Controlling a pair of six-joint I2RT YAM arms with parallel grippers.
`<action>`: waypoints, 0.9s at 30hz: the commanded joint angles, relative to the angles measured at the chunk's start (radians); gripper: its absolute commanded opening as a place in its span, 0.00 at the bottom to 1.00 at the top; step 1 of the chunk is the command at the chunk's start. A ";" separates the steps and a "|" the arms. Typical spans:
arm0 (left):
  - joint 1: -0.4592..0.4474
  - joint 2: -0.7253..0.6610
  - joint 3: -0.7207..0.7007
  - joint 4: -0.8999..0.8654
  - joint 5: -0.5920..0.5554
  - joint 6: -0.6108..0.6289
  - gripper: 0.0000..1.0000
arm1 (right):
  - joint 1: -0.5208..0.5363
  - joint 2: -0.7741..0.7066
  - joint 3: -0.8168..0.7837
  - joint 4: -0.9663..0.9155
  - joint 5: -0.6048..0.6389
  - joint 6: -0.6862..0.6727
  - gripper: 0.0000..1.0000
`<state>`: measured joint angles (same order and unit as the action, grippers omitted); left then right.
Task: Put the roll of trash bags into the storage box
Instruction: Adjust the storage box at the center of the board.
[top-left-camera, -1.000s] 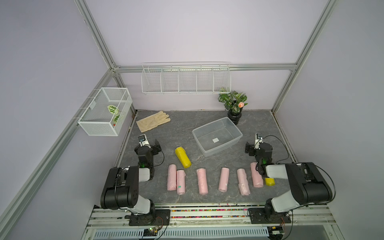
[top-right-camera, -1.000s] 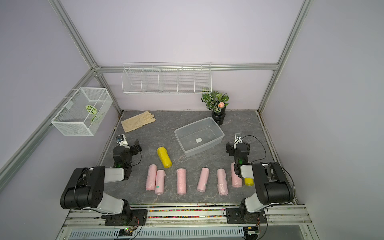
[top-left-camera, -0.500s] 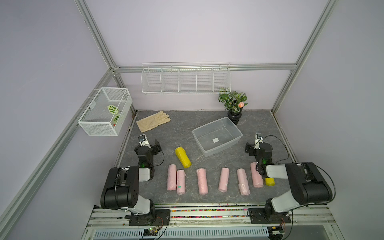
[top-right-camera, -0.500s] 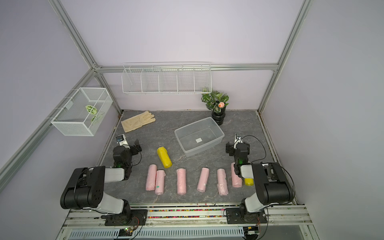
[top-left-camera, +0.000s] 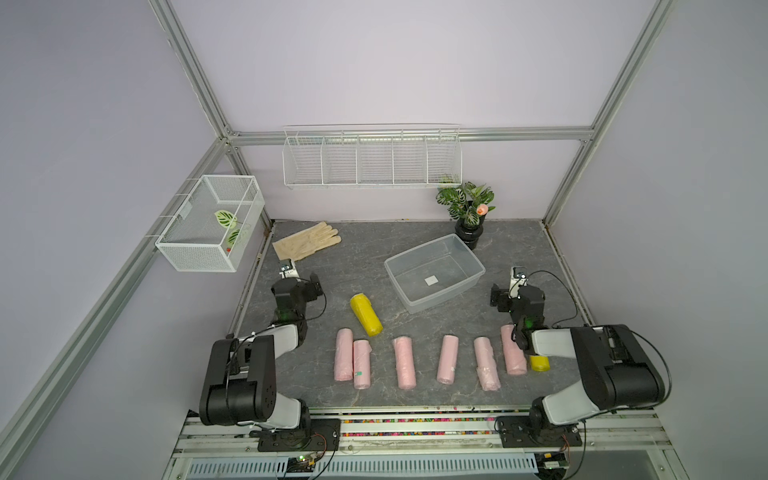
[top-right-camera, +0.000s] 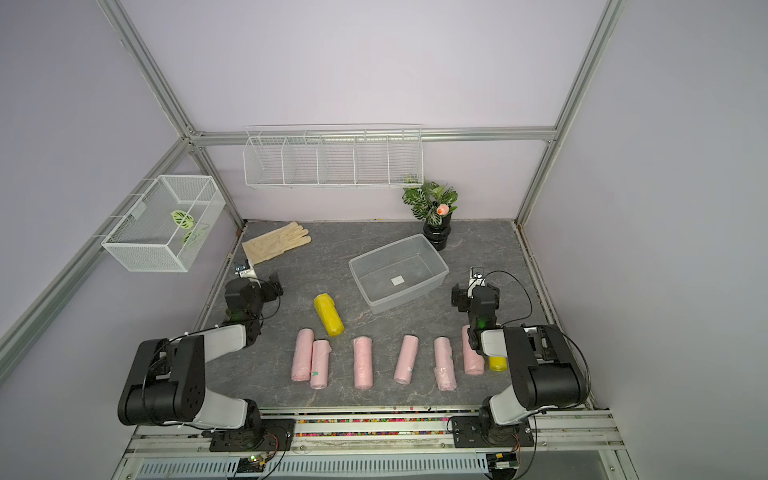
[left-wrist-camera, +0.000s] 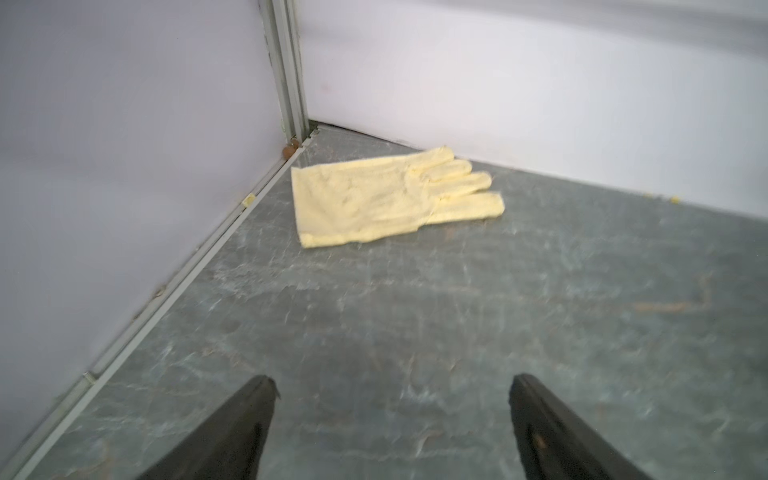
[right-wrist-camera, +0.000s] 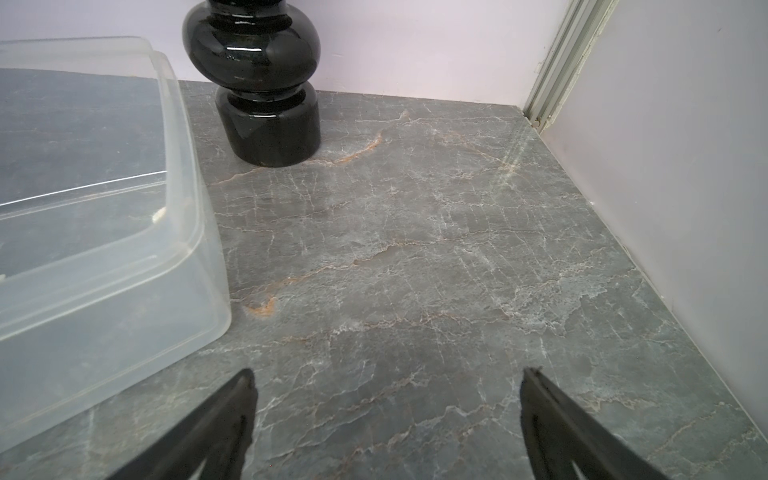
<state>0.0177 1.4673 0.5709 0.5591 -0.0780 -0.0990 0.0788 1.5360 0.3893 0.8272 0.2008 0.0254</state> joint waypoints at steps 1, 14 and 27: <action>-0.011 -0.023 0.118 -0.295 0.088 -0.057 0.83 | -0.005 -0.008 0.009 0.002 -0.002 0.001 0.99; -0.117 -0.203 0.248 -0.547 0.110 -0.137 0.93 | 0.006 -0.277 0.162 -0.542 -0.048 0.086 0.99; -0.202 -0.187 0.265 -0.630 0.430 -0.334 1.00 | 0.259 -0.476 0.437 -1.272 -0.007 0.224 0.99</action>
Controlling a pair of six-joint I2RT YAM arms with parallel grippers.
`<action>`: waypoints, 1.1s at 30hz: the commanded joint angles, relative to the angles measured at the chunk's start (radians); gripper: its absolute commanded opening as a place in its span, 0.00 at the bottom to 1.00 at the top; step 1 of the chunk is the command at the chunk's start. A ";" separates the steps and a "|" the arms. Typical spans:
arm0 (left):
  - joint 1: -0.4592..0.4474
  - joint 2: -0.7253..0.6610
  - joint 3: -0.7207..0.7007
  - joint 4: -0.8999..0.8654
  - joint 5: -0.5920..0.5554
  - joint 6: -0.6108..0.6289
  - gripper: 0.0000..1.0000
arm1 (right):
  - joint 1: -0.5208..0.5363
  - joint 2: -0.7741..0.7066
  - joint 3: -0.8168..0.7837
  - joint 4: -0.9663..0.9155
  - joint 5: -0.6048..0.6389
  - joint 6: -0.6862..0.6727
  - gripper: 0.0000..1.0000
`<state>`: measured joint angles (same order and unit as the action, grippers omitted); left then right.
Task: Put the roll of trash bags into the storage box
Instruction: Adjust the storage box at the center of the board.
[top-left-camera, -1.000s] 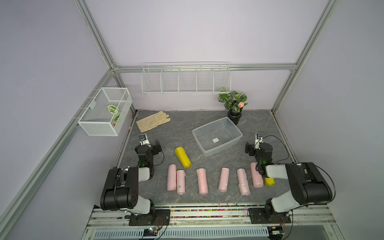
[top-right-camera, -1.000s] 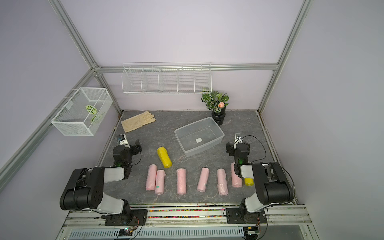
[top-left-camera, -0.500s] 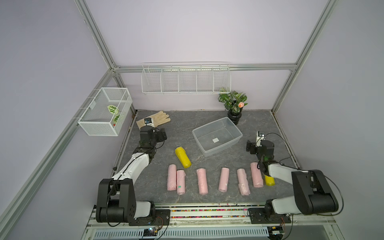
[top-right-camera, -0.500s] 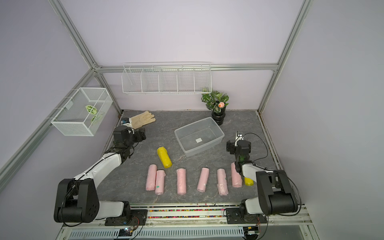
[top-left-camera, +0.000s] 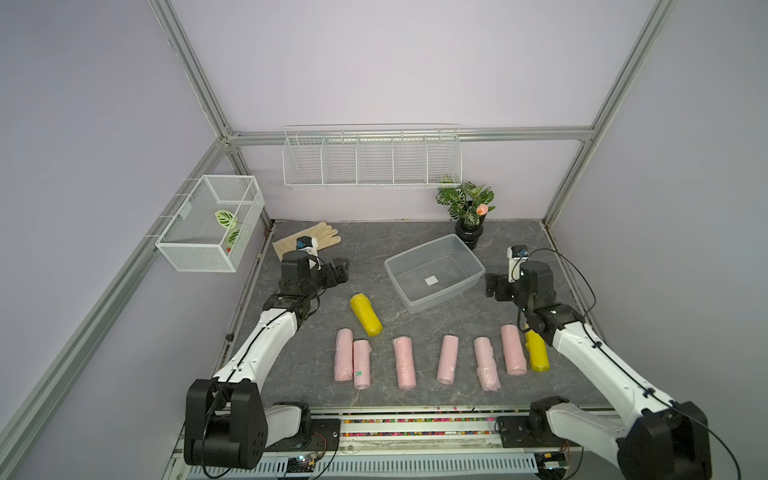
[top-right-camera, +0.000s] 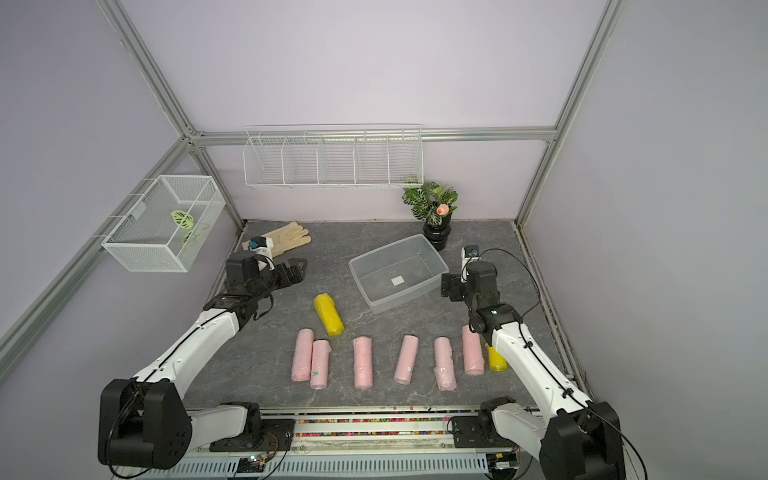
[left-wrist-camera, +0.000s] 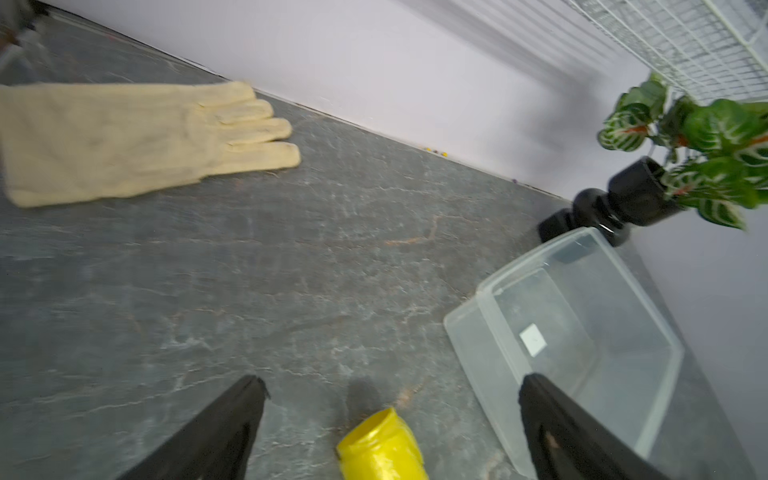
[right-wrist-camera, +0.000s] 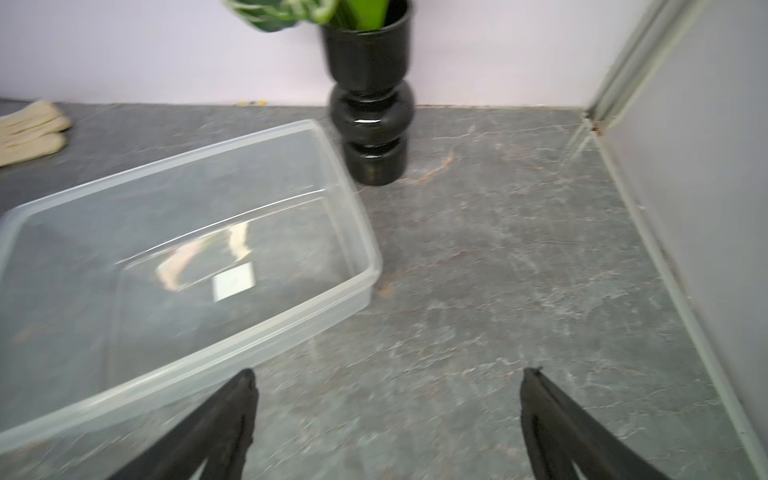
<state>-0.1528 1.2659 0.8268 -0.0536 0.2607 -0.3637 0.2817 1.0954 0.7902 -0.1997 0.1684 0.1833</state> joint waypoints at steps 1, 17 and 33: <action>-0.054 0.020 0.013 -0.022 0.080 -0.076 1.00 | 0.080 -0.046 0.047 -0.287 0.024 0.092 0.99; -0.279 0.203 0.113 -0.032 0.036 -0.175 1.00 | 0.293 -0.024 0.099 -0.630 -0.148 0.430 0.99; -0.420 0.426 0.328 -0.221 -0.143 -0.211 0.97 | 0.451 0.119 0.052 -0.591 -0.178 0.588 0.99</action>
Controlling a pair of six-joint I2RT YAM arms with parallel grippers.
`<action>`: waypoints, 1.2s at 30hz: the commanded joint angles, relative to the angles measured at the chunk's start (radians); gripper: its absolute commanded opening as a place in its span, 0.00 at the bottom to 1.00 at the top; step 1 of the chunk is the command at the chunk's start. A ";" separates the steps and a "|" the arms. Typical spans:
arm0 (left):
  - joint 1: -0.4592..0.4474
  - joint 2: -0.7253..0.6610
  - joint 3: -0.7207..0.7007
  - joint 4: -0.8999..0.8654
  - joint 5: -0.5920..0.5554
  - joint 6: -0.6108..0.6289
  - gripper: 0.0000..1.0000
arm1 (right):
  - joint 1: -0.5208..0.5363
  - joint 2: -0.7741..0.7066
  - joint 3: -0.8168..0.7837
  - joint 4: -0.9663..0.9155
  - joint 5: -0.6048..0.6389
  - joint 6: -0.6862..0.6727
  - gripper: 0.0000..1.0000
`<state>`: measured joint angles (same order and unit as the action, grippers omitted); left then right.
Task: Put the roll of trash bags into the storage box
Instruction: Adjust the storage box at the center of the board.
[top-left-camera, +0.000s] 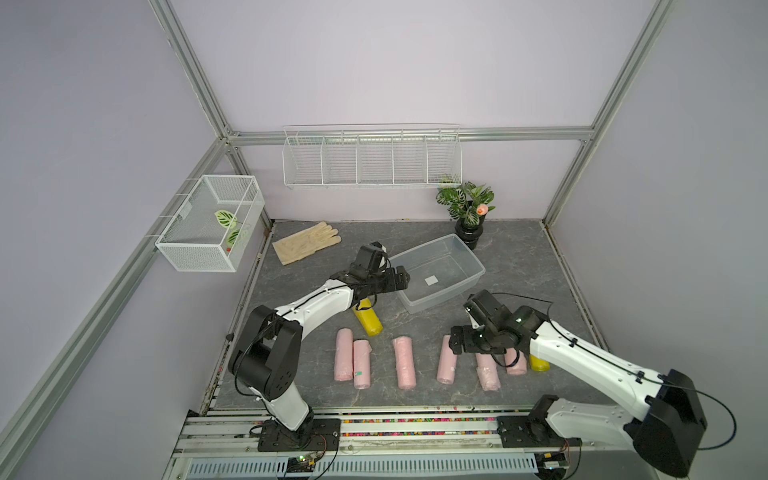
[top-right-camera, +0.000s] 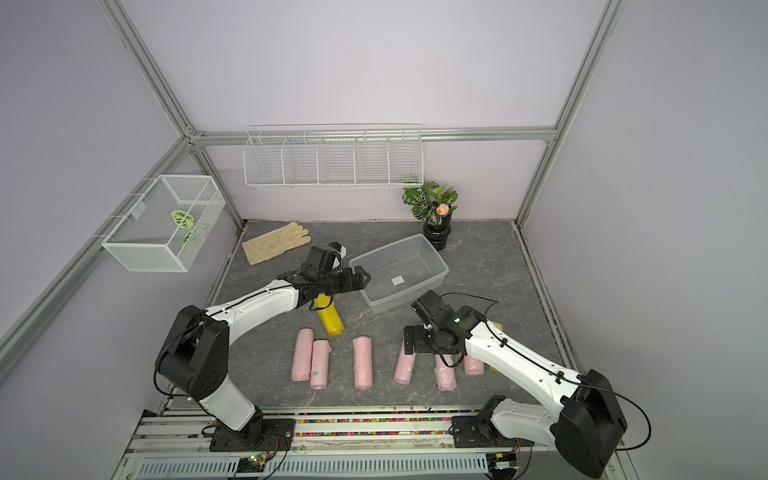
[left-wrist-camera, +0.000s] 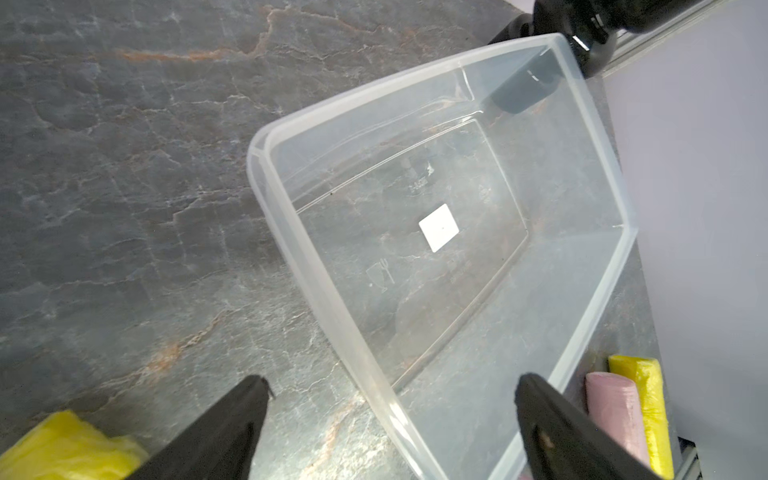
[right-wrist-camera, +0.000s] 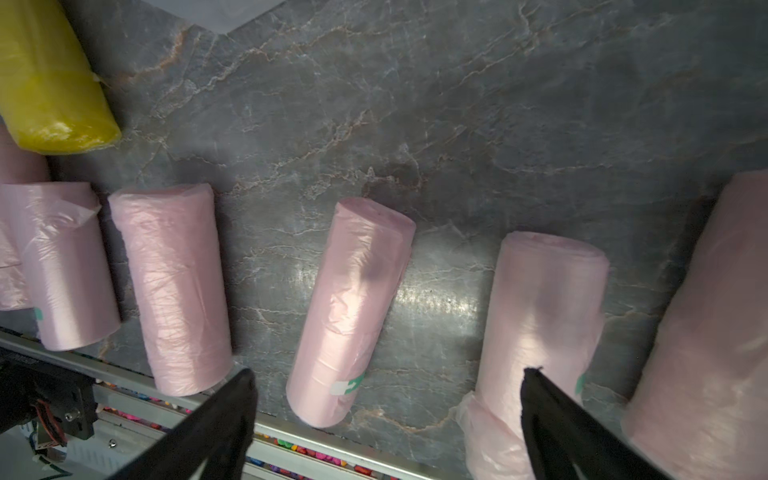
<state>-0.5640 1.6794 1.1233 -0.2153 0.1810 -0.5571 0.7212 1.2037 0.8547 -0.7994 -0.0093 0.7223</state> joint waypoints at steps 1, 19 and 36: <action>-0.010 0.020 0.040 -0.065 -0.066 -0.012 0.97 | 0.014 0.018 -0.012 0.015 0.000 0.054 0.99; -0.019 0.201 0.233 -0.261 -0.118 0.155 0.77 | 0.076 0.213 0.012 0.059 -0.055 0.097 0.98; -0.019 0.224 0.261 -0.273 -0.096 0.321 0.56 | 0.093 0.267 -0.002 0.082 -0.072 0.135 0.97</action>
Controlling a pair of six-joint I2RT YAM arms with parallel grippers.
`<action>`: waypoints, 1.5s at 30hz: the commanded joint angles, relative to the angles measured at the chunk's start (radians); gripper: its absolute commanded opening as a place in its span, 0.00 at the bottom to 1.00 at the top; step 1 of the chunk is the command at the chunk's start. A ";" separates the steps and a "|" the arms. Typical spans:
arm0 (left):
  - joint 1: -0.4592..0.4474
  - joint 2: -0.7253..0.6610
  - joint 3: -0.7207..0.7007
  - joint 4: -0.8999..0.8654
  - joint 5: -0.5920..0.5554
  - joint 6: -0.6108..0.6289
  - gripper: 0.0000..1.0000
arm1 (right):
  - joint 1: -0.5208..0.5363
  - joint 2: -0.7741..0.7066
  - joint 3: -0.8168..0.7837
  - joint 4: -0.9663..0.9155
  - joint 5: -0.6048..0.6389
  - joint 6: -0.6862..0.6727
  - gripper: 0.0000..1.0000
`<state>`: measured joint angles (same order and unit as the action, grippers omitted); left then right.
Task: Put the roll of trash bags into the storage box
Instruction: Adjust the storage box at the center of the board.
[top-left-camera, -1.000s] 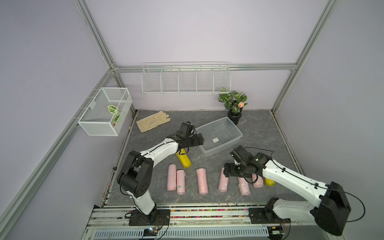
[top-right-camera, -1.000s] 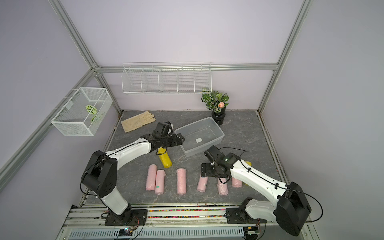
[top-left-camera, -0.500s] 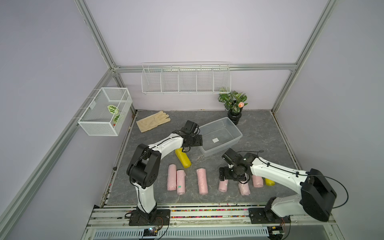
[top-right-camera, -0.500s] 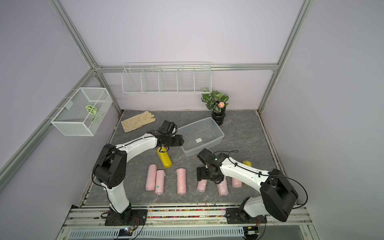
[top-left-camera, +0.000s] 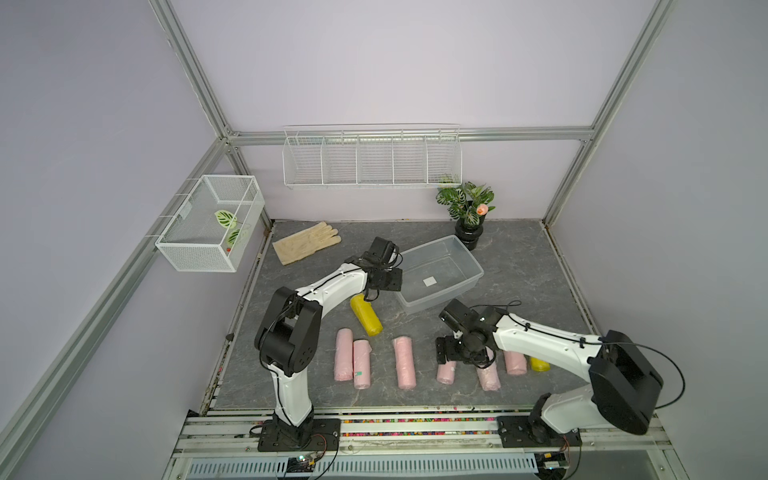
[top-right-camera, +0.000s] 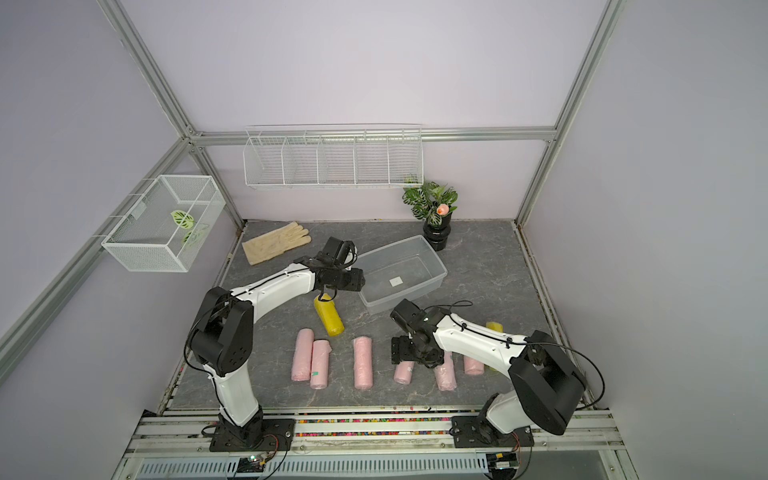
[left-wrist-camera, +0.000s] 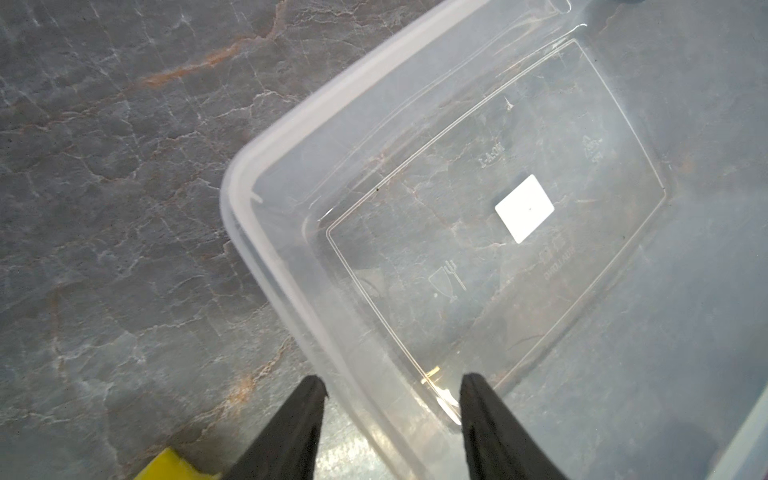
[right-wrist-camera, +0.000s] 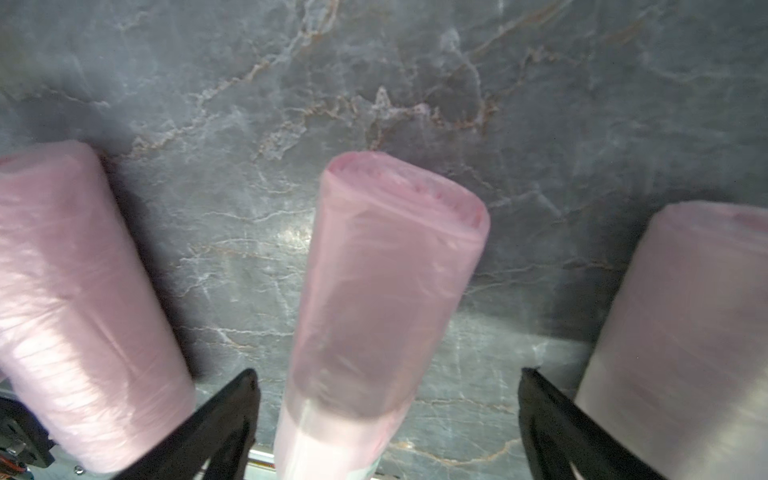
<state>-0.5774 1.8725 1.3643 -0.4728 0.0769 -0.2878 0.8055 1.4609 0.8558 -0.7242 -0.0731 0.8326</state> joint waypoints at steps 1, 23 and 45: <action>-0.006 0.031 0.017 -0.012 0.010 0.058 0.55 | 0.009 0.012 -0.006 0.013 -0.014 0.029 0.96; -0.006 0.054 0.034 0.018 -0.004 0.221 0.40 | 0.045 0.066 0.031 0.017 -0.021 0.054 0.93; -0.004 -0.038 -0.088 0.045 -0.069 0.052 0.63 | 0.061 0.032 0.003 0.036 0.044 0.169 0.90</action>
<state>-0.5774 1.8870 1.3170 -0.4328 0.0223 -0.1768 0.8600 1.5196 0.8722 -0.6956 -0.0647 0.9546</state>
